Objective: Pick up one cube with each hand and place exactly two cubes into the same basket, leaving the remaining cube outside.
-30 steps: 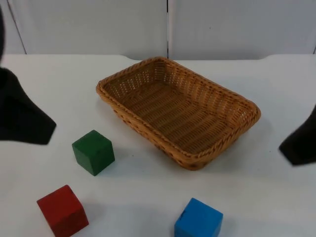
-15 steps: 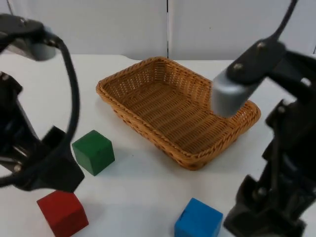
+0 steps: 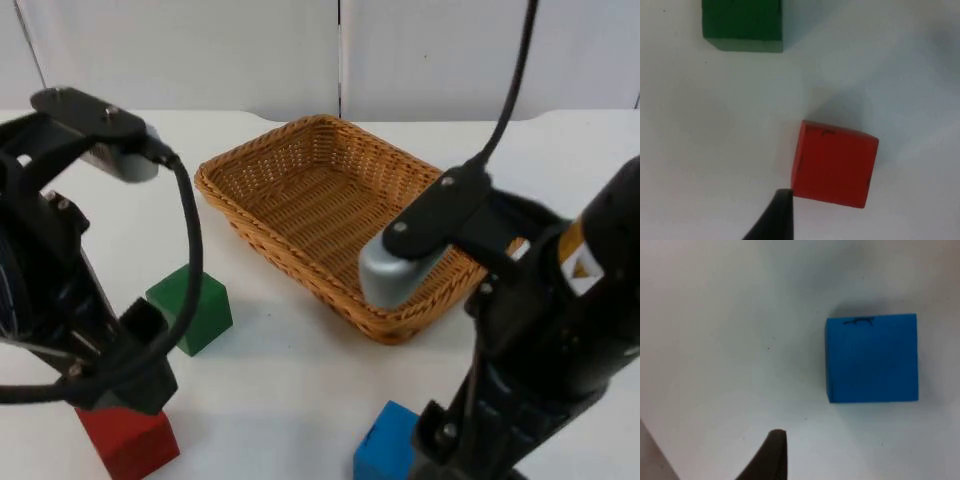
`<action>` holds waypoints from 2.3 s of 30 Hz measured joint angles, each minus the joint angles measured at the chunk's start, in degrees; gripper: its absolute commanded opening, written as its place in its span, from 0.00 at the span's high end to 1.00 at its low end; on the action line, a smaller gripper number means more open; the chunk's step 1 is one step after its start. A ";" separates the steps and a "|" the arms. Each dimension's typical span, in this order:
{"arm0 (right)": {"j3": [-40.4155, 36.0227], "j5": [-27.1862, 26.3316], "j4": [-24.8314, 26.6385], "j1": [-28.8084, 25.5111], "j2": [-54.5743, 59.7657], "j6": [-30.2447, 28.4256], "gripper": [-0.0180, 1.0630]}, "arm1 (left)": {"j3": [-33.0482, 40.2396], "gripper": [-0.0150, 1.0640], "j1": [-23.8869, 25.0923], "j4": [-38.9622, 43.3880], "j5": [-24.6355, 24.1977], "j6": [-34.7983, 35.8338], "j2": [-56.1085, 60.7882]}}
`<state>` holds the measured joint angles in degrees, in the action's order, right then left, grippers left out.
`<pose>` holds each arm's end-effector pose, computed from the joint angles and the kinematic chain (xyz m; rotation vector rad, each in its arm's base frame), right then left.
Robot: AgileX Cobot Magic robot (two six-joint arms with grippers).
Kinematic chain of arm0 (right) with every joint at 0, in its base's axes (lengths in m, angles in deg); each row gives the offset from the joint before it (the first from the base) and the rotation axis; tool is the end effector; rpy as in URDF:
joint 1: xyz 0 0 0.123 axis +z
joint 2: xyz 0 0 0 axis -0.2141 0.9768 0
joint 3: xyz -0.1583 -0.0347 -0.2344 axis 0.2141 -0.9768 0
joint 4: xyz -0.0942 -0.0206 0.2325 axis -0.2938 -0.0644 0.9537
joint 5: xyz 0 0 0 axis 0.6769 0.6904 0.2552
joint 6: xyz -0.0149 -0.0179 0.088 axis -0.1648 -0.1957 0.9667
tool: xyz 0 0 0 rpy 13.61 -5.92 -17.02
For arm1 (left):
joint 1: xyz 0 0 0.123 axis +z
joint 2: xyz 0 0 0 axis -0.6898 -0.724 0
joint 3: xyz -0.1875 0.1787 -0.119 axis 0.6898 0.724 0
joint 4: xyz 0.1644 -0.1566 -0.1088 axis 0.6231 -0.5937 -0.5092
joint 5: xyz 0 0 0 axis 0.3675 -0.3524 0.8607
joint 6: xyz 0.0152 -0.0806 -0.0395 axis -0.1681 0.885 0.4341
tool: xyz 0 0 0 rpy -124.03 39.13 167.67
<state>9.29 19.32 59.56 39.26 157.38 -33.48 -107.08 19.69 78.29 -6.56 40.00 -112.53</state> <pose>0.1818 0.2316 0.1695 -1.3259 2.4973 0.2129 0.2059 -0.1037 0.1912 0.9186 2.7118 -0.2192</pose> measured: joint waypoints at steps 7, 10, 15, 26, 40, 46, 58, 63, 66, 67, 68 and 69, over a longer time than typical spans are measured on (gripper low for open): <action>0.00 -3.67 0.00 0.00 2.01 0.00 0.01 | -0.10 0.01 0.00 1.93 0.69 -0.33 -3.83; 0.00 -5.11 0.00 0.00 2.06 0.00 0.01 | -0.10 0.01 -0.23 2.80 1.19 -0.44 -5.45; 0.00 -6.12 0.00 0.00 3.31 0.00 0.01 | -0.10 0.01 -0.45 3.01 2.23 -0.44 -8.18; 0.66 -6.91 0.00 0.00 7.22 0.00 0.01 | -0.10 0.01 -0.45 1.43 4.57 -4.81 -14.20; 4.07 -6.73 0.21 0.00 13.67 -0.44 0.01 | -0.21 0.01 -0.45 1.33 13.33 -5.51 -19.83; 4.07 -7.10 0.34 0.72 14.92 -1.52 0.01 | -0.21 0.01 -0.45 1.33 15.29 -6.28 -22.17; 4.07 -7.72 0.34 0.94 14.94 -2.17 0.01 | -0.21 0.01 -0.45 1.12 15.90 -7.45 -26.64; 4.07 -7.72 0.34 0.94 14.94 -2.17 0.01 | -0.22 0.01 -0.45 1.12 16.12 -7.45 -27.46; 4.07 -7.72 0.34 0.94 14.94 -2.17 0.03 | -0.22 0.01 -0.45 1.12 16.12 -7.45 -27.70; 4.07 -7.72 0.34 0.94 14.94 -2.17 0.03 | -0.22 0.01 -0.45 1.12 16.12 -7.45 -27.79; 4.07 -7.72 0.34 0.94 14.94 -2.17 0.04 | -0.22 0.01 -0.45 1.12 16.12 -7.57 -27.93; 4.07 -7.72 0.34 0.94 14.94 -2.17 0.07 | -0.22 0.01 -0.45 1.12 16.24 -7.57 -27.93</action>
<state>13.36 11.60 59.90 40.20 172.32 -35.65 -107.30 19.24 79.41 9.68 32.44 -140.46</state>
